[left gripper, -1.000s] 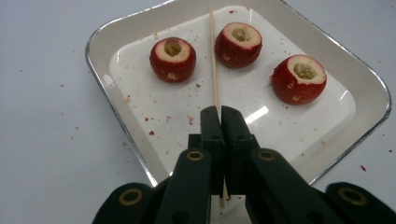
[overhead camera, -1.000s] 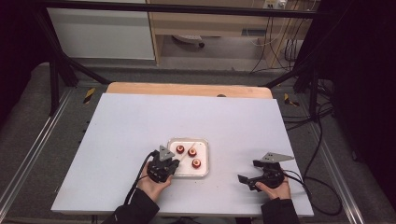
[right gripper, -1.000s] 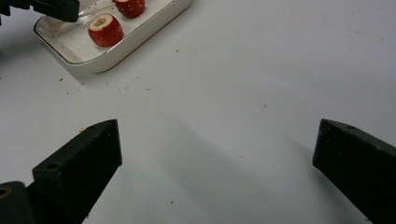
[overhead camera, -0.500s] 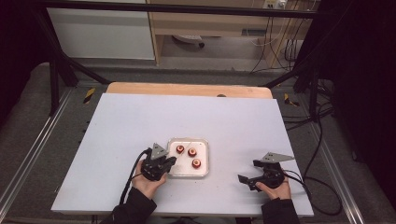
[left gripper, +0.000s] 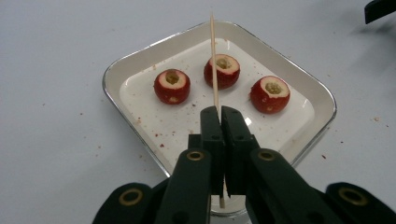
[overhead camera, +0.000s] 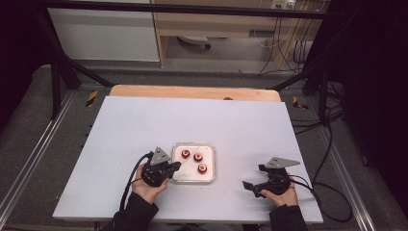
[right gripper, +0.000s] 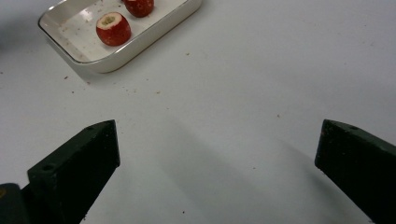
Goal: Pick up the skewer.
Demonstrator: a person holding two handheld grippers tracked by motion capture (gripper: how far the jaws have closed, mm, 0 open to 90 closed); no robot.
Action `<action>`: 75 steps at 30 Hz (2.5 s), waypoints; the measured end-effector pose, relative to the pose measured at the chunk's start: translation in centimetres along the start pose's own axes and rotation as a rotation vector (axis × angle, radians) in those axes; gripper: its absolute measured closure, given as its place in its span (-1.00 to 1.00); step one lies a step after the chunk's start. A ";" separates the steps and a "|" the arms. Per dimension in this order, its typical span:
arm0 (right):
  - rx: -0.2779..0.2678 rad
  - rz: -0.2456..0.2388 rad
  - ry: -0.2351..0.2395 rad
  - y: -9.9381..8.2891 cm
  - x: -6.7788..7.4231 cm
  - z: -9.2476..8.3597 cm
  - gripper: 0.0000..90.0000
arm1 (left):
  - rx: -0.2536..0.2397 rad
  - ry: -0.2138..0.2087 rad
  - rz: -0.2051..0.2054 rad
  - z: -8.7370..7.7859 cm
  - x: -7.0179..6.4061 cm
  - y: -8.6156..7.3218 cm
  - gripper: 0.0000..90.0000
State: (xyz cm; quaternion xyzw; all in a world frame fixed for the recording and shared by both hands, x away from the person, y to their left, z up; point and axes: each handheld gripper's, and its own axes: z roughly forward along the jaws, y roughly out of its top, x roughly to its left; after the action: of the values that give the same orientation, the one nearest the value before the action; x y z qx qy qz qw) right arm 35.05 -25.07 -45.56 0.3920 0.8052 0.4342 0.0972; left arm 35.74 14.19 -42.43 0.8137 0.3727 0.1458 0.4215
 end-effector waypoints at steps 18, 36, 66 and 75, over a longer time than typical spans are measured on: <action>0.047 -0.144 -0.058 1.5 2.3 1.1 -0.96 | 0.048 -0.082 0.085 -0.2 -0.4 0.7 0.96; 0.105 -0.374 -0.093 4.1 5.8 2.4 -0.87 | 0.118 -0.138 0.197 0.0 -1.3 2.3 0.96; 0.128 -0.817 -0.094 6.0 8.9 3.9 -0.25 | 0.208 -0.222 0.369 2.5 -6.2 5.3 0.96; 0.161 -0.961 -0.082 5.3 9.1 4.1 0.13 | 0.232 -0.241 0.398 3.3 -7.4 5.6 0.96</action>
State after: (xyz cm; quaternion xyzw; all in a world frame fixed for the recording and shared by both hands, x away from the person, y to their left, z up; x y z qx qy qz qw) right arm 33.79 -14.36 -42.26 -0.0011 0.9215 0.2608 0.2877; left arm 35.24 4.83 -39.37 0.9255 0.1666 0.0838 0.3297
